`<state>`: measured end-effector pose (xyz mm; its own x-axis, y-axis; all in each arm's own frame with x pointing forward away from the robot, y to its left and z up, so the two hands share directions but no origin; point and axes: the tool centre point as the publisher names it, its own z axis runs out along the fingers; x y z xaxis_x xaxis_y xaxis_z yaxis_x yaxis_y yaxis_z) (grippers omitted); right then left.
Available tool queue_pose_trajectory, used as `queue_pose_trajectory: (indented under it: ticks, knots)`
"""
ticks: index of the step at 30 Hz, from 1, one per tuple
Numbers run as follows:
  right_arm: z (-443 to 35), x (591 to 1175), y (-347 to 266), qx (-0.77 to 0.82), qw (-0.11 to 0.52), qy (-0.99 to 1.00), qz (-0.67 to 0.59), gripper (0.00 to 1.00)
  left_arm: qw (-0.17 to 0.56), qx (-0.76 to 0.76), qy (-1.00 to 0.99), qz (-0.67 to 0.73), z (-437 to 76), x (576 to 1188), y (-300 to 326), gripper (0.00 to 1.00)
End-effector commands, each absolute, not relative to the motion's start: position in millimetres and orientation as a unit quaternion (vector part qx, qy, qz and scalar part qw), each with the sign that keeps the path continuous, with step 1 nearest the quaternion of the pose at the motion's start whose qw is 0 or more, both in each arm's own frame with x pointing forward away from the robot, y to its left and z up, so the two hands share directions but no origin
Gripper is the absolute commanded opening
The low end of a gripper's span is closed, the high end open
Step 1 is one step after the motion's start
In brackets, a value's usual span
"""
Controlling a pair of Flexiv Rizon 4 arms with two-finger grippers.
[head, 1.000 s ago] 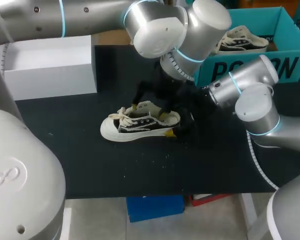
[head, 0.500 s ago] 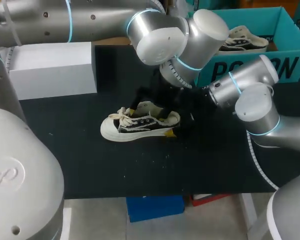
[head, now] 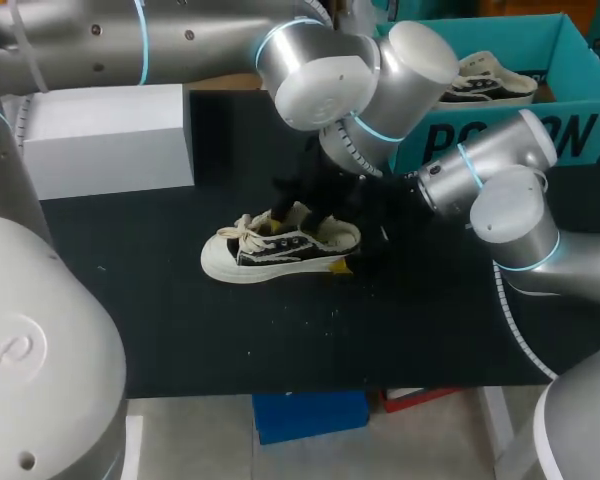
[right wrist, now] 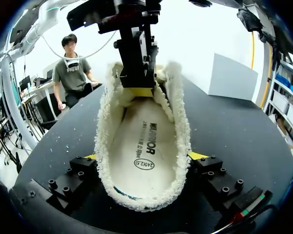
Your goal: Take the shoe out of the shoebox, open the shoe tongue, remove and reinsert the insole, then place the shoe into the shoebox
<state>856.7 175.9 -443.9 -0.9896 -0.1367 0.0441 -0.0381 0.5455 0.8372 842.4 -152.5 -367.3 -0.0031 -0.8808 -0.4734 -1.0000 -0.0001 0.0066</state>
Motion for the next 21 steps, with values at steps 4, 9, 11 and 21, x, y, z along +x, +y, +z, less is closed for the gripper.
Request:
queue_pose_trajectory:
  ticks: [4,9,11,21]
  knots:
    - [-450,856,179,0.050,0.053,-0.878,-0.474,0.00,0.171,-0.683,0.689,0.175,-369,842,-155,0.00]
    - [-450,856,179,0.050,0.053,-0.878,-0.474,0.00,0.173,-0.681,0.690,0.173,-368,842,-157,0.00]
    - [-450,856,179,0.050,0.053,-0.878,-0.474,0.00,0.174,-0.681,0.690,0.171,-367,842,-157,0.00]
    - [-450,856,179,0.050,0.053,-0.878,-0.474,0.00,0.184,-0.690,0.689,0.122,-346,849,-163,0.00]
